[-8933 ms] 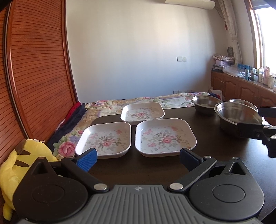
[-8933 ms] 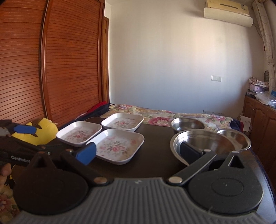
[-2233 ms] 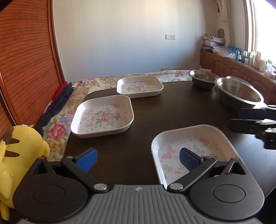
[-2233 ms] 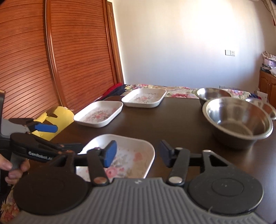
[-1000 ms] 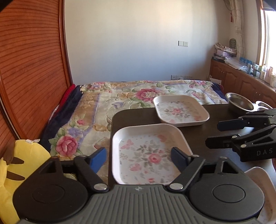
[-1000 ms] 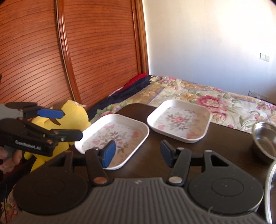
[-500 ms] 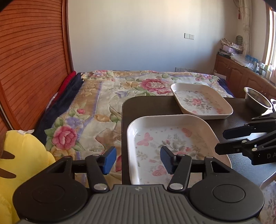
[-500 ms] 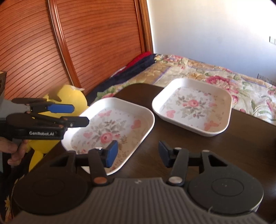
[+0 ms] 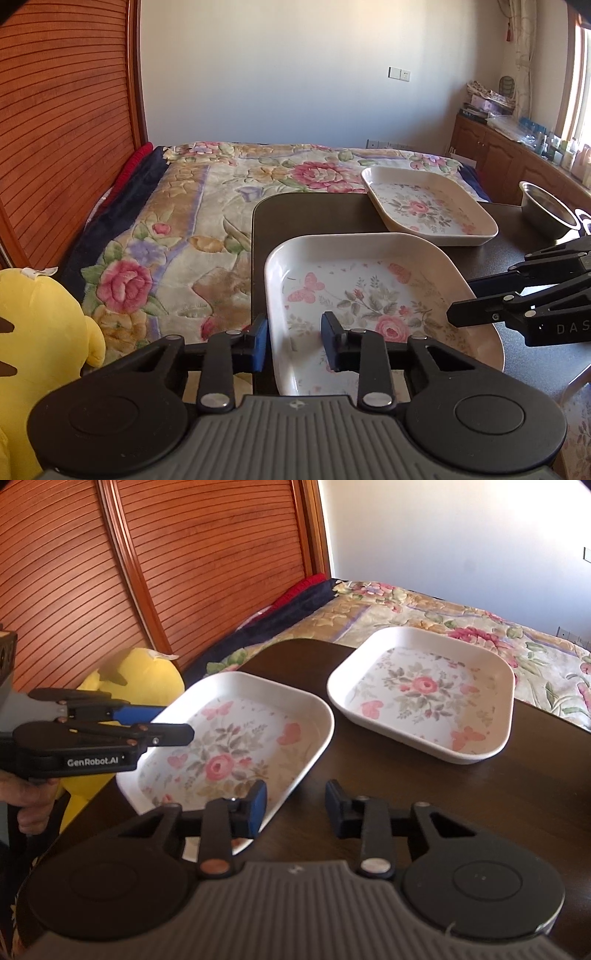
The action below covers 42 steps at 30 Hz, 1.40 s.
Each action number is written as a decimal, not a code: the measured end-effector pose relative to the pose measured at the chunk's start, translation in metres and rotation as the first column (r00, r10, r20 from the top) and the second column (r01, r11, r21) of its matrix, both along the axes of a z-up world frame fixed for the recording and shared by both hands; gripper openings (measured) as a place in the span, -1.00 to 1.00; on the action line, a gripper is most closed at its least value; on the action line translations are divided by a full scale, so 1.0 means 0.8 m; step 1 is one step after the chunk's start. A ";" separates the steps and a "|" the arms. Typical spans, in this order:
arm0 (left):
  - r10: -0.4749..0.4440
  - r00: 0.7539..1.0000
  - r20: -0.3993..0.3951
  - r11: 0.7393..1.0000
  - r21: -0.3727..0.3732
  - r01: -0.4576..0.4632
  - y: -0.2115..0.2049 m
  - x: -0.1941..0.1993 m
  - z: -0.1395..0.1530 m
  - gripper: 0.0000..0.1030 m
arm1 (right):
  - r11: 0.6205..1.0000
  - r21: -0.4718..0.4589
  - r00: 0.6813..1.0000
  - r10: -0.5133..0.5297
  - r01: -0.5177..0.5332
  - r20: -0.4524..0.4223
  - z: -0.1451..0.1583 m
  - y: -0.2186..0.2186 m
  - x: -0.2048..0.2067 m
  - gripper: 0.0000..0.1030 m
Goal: Organize plates and bowls
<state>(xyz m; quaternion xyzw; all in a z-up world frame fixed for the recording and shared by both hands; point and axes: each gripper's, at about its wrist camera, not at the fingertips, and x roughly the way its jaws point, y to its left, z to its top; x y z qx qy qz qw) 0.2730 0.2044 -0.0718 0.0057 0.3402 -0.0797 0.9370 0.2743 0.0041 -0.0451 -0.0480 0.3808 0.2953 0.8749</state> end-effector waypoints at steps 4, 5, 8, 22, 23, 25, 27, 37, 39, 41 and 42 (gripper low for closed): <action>0.003 1.000 -0.003 1.000 0.002 -0.003 0.002 -0.001 0.000 -0.49 | 1.000 -0.003 1.000 0.005 -0.005 -0.001 0.000 0.003 0.001 -0.43; 0.002 1.000 -0.003 1.000 0.001 -0.002 0.002 -0.002 0.000 -0.51 | 1.000 -0.004 1.000 0.006 -0.006 -0.001 0.000 0.004 0.001 -0.43; 0.000 1.000 -0.002 1.000 0.002 0.000 0.003 -0.004 -0.001 -0.53 | 1.000 -0.003 1.000 0.009 -0.009 -0.002 0.000 0.003 0.001 -0.45; 0.009 1.000 -0.016 1.000 0.004 -0.009 -0.008 -0.016 0.009 -0.63 | 1.000 0.003 1.000 0.003 -0.003 -0.007 -0.001 0.003 -0.001 -0.52; 0.007 1.000 -0.012 1.000 0.005 -0.007 -0.010 -0.019 0.011 -0.63 | 1.000 0.006 1.000 -0.001 0.001 -0.010 0.000 0.001 -0.001 -0.52; 0.004 1.000 -0.009 1.000 0.012 -0.004 -0.015 -0.023 0.015 -0.63 | 1.000 0.010 1.000 -0.008 0.008 -0.008 0.002 -0.002 -0.001 -0.52; 0.005 1.000 -0.010 1.000 0.024 -0.005 -0.020 -0.026 0.016 -0.63 | 1.000 0.013 1.000 -0.014 0.014 -0.003 0.005 -0.006 -0.003 -0.52; 0.012 0.999 0.033 0.999 0.033 -0.013 -0.035 -0.048 0.035 -0.69 | 0.999 0.012 0.999 -0.034 0.034 0.004 0.010 -0.022 -0.014 -0.75; 0.010 0.999 0.041 0.999 0.035 -0.011 -0.037 -0.051 0.040 -0.69 | 0.999 0.026 0.999 -0.038 0.038 0.004 0.014 -0.028 -0.015 -0.76; 0.009 0.999 0.052 0.999 0.039 -0.011 -0.042 -0.056 0.047 -0.69 | 0.999 0.034 0.999 -0.043 0.043 0.015 0.019 -0.032 -0.019 -0.78; 0.009 0.998 0.058 0.999 0.039 -0.011 -0.044 -0.058 0.050 -0.69 | 0.998 0.038 0.999 -0.045 0.044 0.020 0.022 -0.033 -0.021 -0.78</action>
